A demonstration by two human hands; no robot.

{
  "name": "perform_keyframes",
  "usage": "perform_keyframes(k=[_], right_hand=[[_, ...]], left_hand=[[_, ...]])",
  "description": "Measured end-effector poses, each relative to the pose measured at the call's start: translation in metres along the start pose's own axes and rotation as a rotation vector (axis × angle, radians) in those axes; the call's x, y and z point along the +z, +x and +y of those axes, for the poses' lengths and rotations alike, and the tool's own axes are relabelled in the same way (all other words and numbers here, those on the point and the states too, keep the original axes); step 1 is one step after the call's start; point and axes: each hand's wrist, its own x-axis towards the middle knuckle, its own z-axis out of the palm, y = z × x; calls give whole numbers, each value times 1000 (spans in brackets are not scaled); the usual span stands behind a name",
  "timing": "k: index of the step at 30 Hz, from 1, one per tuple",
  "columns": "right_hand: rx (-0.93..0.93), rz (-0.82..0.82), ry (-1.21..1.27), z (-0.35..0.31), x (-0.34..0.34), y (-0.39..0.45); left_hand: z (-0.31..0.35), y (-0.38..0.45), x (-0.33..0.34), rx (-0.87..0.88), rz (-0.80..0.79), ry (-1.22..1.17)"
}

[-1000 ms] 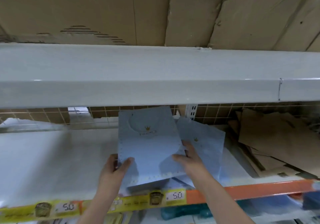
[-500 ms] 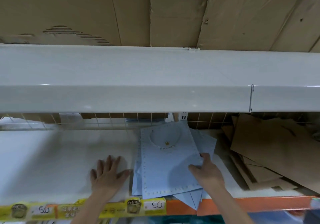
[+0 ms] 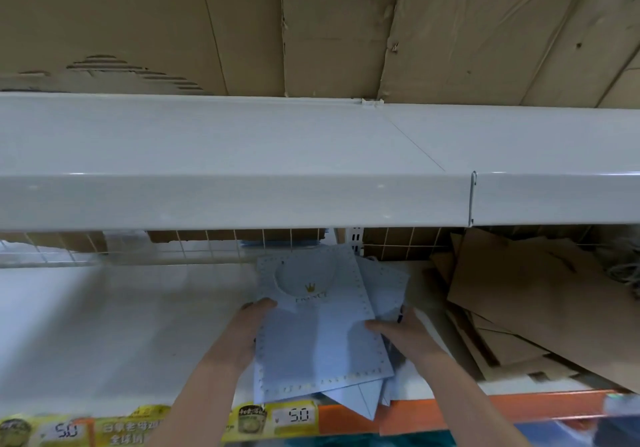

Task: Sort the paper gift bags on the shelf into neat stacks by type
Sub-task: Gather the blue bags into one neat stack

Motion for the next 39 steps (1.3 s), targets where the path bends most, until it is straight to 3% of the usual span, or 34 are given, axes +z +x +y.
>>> perform_keyframes(k=[6, 13, 23, 30, 39], right_hand=[[56, -131, 172, -8, 12, -2], [-70, -107, 330, -15, 12, -26], [-415, -189, 348, -74, 22, -62], [-479, -185, 376, -67, 58, -66], [-437, -202, 301, -51, 64, -59]], left_hand=[[3, 0, -8, -64, -43, -92], [12, -10, 3, -74, -47, -71], [52, -35, -31, 474, -33, -211], [45, -50, -55, 471, 49, -116], [31, -54, -52, 418, 32, -1]])
